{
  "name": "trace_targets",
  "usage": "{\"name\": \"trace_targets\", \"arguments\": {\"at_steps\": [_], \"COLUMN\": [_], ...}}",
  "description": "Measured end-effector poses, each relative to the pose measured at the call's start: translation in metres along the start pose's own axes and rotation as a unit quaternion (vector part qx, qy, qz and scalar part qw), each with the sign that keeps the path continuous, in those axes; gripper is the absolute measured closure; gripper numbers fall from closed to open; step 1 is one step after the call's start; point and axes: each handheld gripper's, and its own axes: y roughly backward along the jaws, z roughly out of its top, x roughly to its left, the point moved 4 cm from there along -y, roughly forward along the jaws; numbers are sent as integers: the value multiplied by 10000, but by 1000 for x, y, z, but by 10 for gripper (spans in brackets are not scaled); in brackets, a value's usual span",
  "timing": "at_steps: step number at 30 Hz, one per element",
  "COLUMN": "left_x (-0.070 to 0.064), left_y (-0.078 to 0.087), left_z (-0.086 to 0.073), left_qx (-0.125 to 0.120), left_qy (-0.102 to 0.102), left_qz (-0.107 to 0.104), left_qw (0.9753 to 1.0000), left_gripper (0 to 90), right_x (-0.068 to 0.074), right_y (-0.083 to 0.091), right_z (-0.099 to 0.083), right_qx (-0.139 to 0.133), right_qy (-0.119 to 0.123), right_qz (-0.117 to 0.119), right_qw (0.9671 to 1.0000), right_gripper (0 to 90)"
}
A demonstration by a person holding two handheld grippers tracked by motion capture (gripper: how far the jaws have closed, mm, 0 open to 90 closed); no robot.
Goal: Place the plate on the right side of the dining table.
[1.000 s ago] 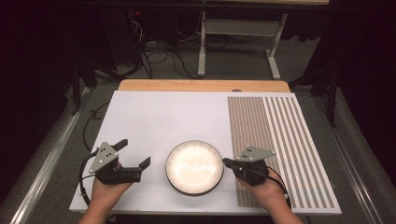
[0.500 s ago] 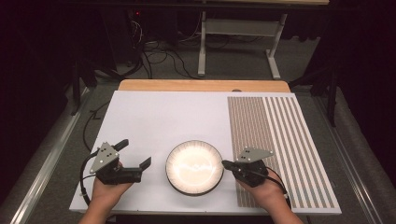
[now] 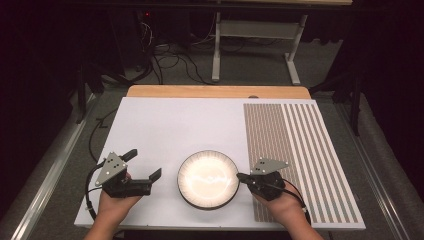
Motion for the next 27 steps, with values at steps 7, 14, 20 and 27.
{"name": "trace_targets", "arguments": {"at_steps": [7,14,20,27], "left_x": [0,0,0,0], "left_y": [0,-1,-1,-1], "left_z": [0,0,0,0], "left_qx": [-10,-6,-8,-9], "left_qy": [13,26,32,33], "left_qz": [1,-21,-35,-37], "left_qw": [10000,10000,10000,10000], "left_gripper": [1,1,1,1], "right_x": [0,0,0,1], "right_y": [-1,-1,-1,-3], "right_z": [0,-1,-1,-1], "right_qx": [1,22,37,81], "right_qy": [24,90,117,132], "right_qz": [-5,-47,-55,-48], "right_qw": [10000,9999,9999,9999], "right_gripper": [900,900,900,900]}}
